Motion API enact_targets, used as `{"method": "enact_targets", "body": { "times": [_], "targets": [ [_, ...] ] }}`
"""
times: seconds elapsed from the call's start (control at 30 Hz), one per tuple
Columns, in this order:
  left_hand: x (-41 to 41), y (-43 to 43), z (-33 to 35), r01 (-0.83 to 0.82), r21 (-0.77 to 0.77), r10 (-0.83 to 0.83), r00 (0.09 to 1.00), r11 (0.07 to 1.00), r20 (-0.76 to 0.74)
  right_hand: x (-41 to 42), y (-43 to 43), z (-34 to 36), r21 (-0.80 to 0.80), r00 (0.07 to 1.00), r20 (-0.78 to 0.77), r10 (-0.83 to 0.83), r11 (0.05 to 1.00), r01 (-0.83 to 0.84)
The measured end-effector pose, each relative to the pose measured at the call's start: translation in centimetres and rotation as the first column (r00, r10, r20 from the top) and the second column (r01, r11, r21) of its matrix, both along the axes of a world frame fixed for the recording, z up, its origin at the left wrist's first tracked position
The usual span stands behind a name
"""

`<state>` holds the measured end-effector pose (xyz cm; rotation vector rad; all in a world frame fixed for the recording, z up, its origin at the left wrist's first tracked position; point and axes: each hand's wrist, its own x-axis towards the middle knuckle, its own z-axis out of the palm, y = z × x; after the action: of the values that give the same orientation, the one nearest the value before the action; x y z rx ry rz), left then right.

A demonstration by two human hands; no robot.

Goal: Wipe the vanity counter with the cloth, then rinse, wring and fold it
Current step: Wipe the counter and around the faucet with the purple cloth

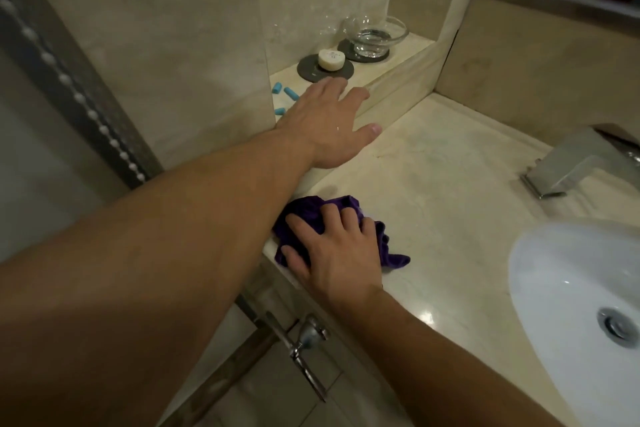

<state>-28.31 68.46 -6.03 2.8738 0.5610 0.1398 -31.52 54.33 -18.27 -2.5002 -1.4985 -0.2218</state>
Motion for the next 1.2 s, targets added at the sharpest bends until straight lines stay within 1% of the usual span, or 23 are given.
{"method": "enact_targets", "body": {
  "times": [0.13, 0.27, 0.33, 0.4, 0.47, 0.5, 0.53, 0.57, 0.63, 0.67, 0.7, 0.73, 0.77, 0.8, 0.83, 0.93, 0.97, 1.07, 1.2],
  "targets": [
    [-0.2, 0.0, 0.0, 0.028, 0.011, -0.028, 1.0, 1.0, 0.0, -1.5, -0.6, -0.3, 0.044, 0.996, 0.043, 0.079, 0.996, -0.081],
    [-0.3, 0.0, 0.1, 0.039, 0.001, -0.039, 0.999, 0.999, -0.002, -2.4, -1.2, -0.1, 0.062, 0.959, 0.085, 0.269, 0.96, -0.274],
    [-0.3, 0.0, 0.2, 0.038, -0.024, -0.038, 0.999, 0.999, 0.008, -2.4, -1.9, 0.6, 0.097, 0.946, 0.086, 0.312, 0.943, -0.32],
    [-0.3, 0.0, 0.1, 0.036, -0.032, -0.035, 0.999, 0.999, 0.019, -1.0, -2.6, 1.7, 0.164, 0.964, 0.075, 0.254, 0.951, -0.263],
    [-0.2, 0.0, 0.0, 0.042, -0.02, -0.041, 0.999, 0.999, 0.032, 2.1, -3.5, 3.0, 0.239, 0.989, 0.088, 0.12, 0.961, -0.138],
    [-0.2, 0.0, 0.0, 0.045, -0.015, -0.045, 0.998, 0.999, 0.038, 4.0, -4.0, 3.8, 0.258, 0.994, 0.106, 0.04, 0.964, -0.067],
    [-0.1, 0.0, -0.1, 0.046, -0.011, -0.046, 0.998, 0.999, 0.04, 5.9, -4.5, 4.6, 0.245, 0.993, 0.114, -0.035, 0.969, 0.006],
    [-0.2, 0.0, -0.1, 0.045, -0.005, -0.044, 0.998, 0.999, 0.036, 7.7, -5.0, 5.6, 0.192, 0.99, 0.097, -0.105, 0.978, 0.085],
    [-0.2, -0.1, 0.0, 0.04, 0.004, -0.04, 0.999, 0.999, 0.026, 11.2, -6.1, 7.1, -0.021, 0.974, -0.008, -0.227, 0.974, 0.227],
    [-0.3, -0.2, 0.0, 0.041, 0.005, -0.041, 0.999, 0.999, 0.023, 12.7, -6.7, 7.7, -0.139, 0.957, -0.053, -0.284, 0.952, 0.274],
    [-0.3, -0.3, 0.1, 0.044, 0.006, -0.044, 0.999, 0.999, 0.021, 14.1, -7.2, 8.0, -0.223, 0.94, -0.067, -0.336, 0.923, 0.314],
    [-0.3, -0.3, 0.1, 0.046, 0.006, -0.046, 0.999, 0.999, 0.017, 15.2, -7.4, 8.3, -0.244, 0.924, -0.068, -0.377, 0.904, 0.351],
    [-0.4, -0.4, 0.1, 0.048, 0.009, -0.048, 0.999, 0.999, 0.013, 16.2, -7.5, 8.5, -0.214, 0.907, -0.081, -0.414, 0.896, 0.39],
    [-0.3, -0.4, 0.1, 0.049, 0.015, -0.049, 0.999, 0.999, 0.008, 17.1, -7.4, 8.4, -0.184, 0.885, -0.116, -0.45, 0.886, 0.426],
    [-0.3, -0.3, 0.0, 0.05, 0.018, -0.05, 0.999, 0.999, 0.004, 17.7, -7.4, 8.0, -0.189, 0.862, -0.161, -0.481, 0.872, 0.451],
    [-0.3, -0.2, 0.0, 0.055, 0.012, -0.055, 0.998, 0.998, -0.004, 17.8, -7.4, 4.4, -0.29, 0.816, -0.245, -0.524, 0.843, 0.454],
    [-0.3, -0.3, 0.1, 0.058, 0.014, -0.058, 0.998, 0.998, -0.003, 17.2, -7.5, 2.9, -0.273, 0.813, -0.268, -0.516, 0.85, 0.45],
    [-0.3, -0.3, 0.2, 0.049, 0.021, -0.049, 0.999, 0.999, -0.005, 15.1, -7.1, -0.2, -0.143, 0.838, -0.292, -0.461, 0.887, 0.438],
    [-0.3, -0.6, 0.3, 0.044, 0.025, -0.043, 0.999, 0.999, -0.013, 12.7, -6.4, 0.1, -0.142, 0.879, -0.28, -0.385, 0.922, 0.359]
  ]
}}
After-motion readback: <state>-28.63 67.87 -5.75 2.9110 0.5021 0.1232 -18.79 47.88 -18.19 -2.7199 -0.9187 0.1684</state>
